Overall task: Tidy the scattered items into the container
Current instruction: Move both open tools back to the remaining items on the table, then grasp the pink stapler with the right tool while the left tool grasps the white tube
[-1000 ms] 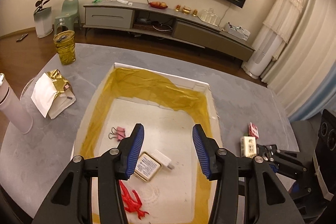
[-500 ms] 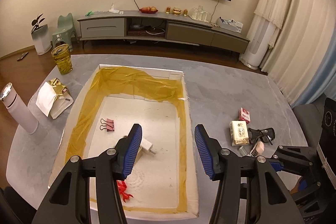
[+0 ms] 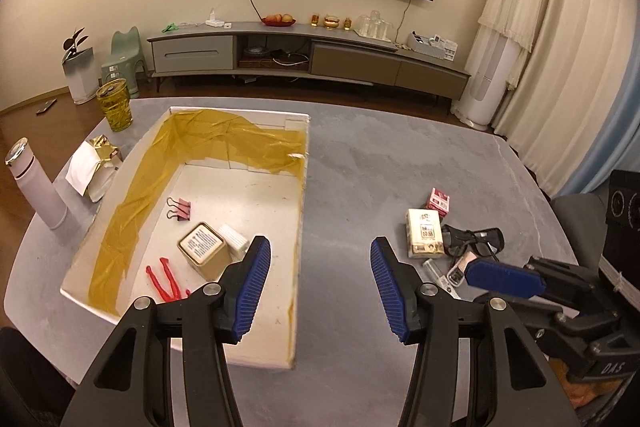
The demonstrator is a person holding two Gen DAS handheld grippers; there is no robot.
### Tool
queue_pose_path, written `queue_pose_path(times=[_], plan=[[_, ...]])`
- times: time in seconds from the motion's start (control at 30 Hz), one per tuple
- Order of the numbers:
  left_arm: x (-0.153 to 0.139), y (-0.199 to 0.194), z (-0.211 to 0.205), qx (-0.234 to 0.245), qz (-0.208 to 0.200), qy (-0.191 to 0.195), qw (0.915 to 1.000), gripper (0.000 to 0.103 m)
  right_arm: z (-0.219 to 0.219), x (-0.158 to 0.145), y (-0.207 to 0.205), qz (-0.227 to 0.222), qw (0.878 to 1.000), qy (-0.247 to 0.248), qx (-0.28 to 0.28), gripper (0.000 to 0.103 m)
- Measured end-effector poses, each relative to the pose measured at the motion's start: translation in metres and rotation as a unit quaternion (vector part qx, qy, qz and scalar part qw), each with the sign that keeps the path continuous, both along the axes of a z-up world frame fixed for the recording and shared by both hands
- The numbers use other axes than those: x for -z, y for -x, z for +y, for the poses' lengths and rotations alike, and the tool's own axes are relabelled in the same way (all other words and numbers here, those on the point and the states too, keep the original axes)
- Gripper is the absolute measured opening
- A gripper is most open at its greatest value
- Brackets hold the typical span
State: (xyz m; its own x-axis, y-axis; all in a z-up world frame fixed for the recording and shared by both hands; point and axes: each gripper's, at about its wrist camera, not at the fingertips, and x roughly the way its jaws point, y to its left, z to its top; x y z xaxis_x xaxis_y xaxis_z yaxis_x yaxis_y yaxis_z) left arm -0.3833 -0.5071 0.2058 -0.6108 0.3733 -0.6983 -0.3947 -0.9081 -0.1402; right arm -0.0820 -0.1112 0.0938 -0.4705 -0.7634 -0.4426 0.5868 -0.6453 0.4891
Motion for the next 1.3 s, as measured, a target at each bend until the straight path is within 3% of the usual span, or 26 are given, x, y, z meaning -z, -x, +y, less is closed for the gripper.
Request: queue_pose_path(times=[0.3, 0.77, 1.3], plan=[[0.011, -0.02, 0.043, 0.032, 0.005, 0.014, 0.9994, 0.054, 0.048, 0.0, -0.017, 0.004, 0.999, -0.002, 0.043, 0.037], [0.054, -0.025, 0.097, 0.078, -0.033, 0.013, 0.9964, 0.054, 0.113, 0.015, -0.014, -0.027, 0.991, -0.031, 0.126, 0.037], [0.12, -0.001, 0.17, 0.131, -0.09, 0.015, 0.9872, 0.054, 0.16, 0.059, 0.019, -0.107, 0.97, -0.066, 0.208, 0.038]])
